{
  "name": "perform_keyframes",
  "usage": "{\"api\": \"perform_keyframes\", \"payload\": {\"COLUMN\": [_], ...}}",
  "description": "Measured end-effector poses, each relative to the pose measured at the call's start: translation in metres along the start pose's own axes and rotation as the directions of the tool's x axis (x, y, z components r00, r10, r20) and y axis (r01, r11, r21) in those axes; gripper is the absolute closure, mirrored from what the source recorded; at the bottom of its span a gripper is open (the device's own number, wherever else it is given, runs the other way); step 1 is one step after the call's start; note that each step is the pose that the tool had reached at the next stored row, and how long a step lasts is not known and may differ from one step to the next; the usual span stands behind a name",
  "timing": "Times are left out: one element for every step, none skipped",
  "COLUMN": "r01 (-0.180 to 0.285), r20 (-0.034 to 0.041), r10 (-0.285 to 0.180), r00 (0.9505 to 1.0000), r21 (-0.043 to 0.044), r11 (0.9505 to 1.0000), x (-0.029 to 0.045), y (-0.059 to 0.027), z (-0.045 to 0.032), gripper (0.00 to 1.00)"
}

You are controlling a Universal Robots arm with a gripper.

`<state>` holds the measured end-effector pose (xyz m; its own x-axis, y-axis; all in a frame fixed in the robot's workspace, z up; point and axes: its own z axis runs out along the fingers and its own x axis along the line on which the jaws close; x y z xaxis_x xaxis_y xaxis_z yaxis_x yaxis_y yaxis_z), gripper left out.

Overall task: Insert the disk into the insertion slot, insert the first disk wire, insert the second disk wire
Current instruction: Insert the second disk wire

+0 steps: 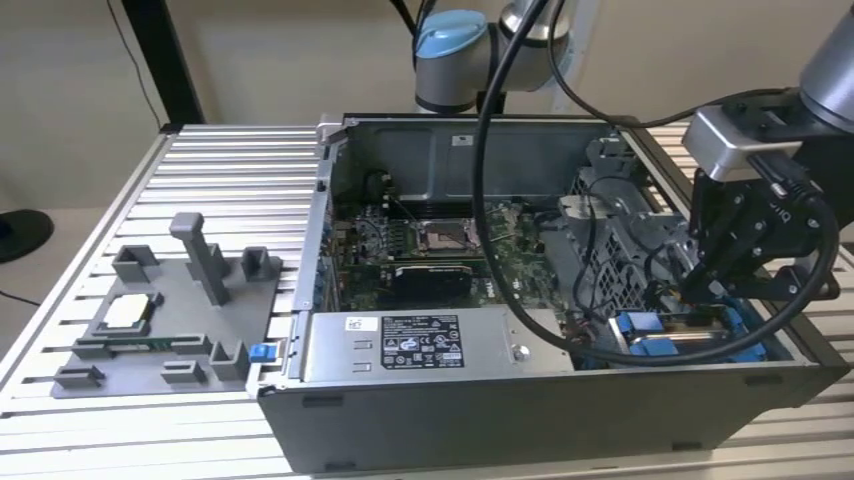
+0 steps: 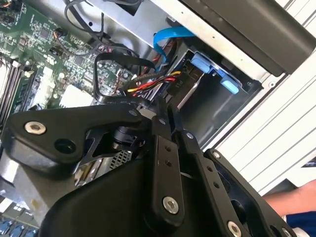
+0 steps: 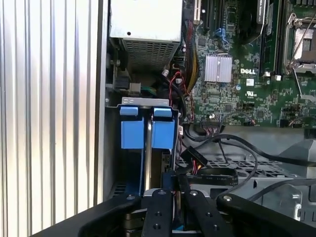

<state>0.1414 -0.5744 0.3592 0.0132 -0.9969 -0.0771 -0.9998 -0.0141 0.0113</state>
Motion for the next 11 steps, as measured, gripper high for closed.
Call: {"api": "perform_keyframes", "payload": {"r01": [0.0,0.0,0.0,0.0,0.0,0.0,0.0,0.0,0.0,0.001,0.001], "r20": [0.0,0.0003,0.0006,0.0013,0.0023,0.0036,0.0049,0.0066,0.0093,0.0127,0.0163], "r10": [0.0,0.0,0.0,0.0,0.0,0.0,0.0,0.0,-0.001,-0.001,-0.001], "r00": [1.0,1.0,1.0,1.0,1.0,1.0,1.0,1.0,1.0,0.9999,0.9999], "r21": [0.0004,0.0008,0.0014,0.0023,0.0031,0.0037,0.0044,0.0052,0.0062,0.0072,0.0081], "r11": [1.0,1.0,1.0,1.0,1.0,1.0,1.0,1.0,1.0,1.0,1.0], "x": [0.0,0.0001,0.0001,0.0001,0.0002,0.0002,0.0002,0.0002,0.0003,0.0005,0.0009], "y": [0.0,0.0,0.0,0.0,0.0,-0.0001,-0.0002,-0.0003,-0.0004,-0.0005,-0.0005], "z": [0.0002,0.0005,0.0008,0.0011,0.0014,0.0017,0.0019,0.002,0.0022,0.0024,0.0025], "gripper": [1.0,1.0,1.0,1.0,1.0,1.0,1.0,1.0,1.0,1.0,1.0]}}
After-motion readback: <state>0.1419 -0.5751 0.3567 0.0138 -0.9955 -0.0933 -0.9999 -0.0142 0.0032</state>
